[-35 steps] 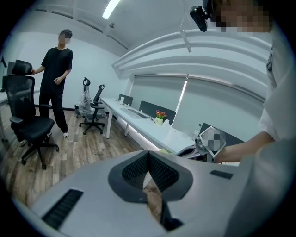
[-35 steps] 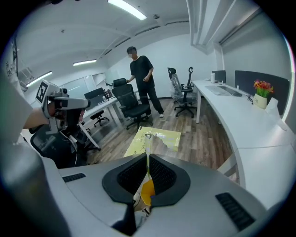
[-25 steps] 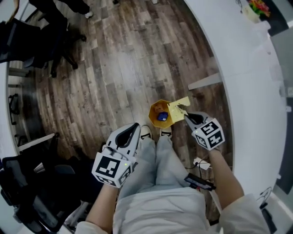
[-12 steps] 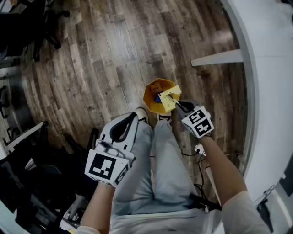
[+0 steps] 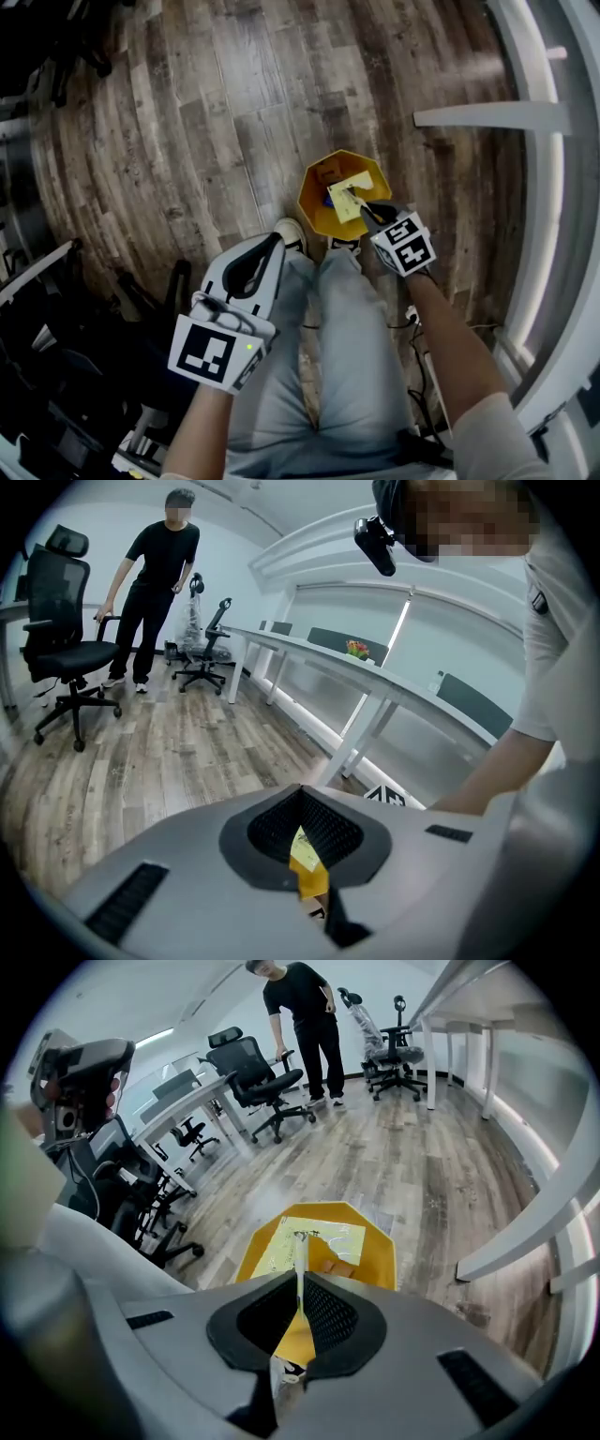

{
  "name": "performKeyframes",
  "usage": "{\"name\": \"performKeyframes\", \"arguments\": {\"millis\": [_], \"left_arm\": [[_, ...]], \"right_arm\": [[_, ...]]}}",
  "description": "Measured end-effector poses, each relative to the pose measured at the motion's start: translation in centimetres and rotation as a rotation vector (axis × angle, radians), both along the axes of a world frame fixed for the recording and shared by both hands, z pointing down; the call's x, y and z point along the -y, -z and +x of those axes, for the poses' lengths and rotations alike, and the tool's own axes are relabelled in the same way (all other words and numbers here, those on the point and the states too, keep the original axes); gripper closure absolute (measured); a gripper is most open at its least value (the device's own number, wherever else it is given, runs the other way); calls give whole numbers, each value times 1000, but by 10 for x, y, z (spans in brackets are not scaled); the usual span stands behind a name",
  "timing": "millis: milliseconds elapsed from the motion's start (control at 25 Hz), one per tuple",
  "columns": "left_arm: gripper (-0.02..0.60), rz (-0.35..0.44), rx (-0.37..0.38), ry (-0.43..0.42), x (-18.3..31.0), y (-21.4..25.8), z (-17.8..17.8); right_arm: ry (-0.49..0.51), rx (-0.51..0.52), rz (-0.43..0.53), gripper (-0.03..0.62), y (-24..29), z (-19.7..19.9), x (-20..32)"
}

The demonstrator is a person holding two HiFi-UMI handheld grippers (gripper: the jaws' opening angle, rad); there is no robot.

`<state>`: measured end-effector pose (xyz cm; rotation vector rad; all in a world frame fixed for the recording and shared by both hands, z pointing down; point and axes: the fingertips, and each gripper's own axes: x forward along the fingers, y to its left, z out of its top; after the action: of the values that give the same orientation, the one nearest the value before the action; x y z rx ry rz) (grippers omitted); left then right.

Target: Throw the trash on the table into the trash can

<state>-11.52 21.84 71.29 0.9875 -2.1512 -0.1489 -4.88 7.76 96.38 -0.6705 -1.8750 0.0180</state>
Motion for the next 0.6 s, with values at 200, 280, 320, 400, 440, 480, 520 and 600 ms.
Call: {"name": "performKeyframes", "arguments": {"millis": [200, 280, 320, 400, 440, 480, 520, 600], "left_arm": [[581, -9, 23, 16, -11, -27, -8], [581, -13, 23, 17, -15, -35, -9], [581, -16, 22, 19, -18, -37, -10], [581, -18, 20, 25, -21, -40, -12], [581, -19, 18, 28, -23, -39, -12], [581, -19, 18, 30, -25, -38, -12], [581, -19, 18, 30, -26, -37, -11], [581, -16, 16, 29, -27, -35, -9]], "right_arm": [[-31, -37, 3, 549, -39, -1, -5], [-32, -37, 8, 548, -49, -1, -7], [-35, -36, 11, 548, -52, -1, -8], [-39, -40, 23, 497, -57, -2, -9], [-38, -46, 31, 431, -58, -2, -9], [-33, -49, 41, 394, -59, -1, -9], [-28, -46, 49, 384, -59, -1, -9], [-24, -31, 59, 382, -58, -1, -9]]}}
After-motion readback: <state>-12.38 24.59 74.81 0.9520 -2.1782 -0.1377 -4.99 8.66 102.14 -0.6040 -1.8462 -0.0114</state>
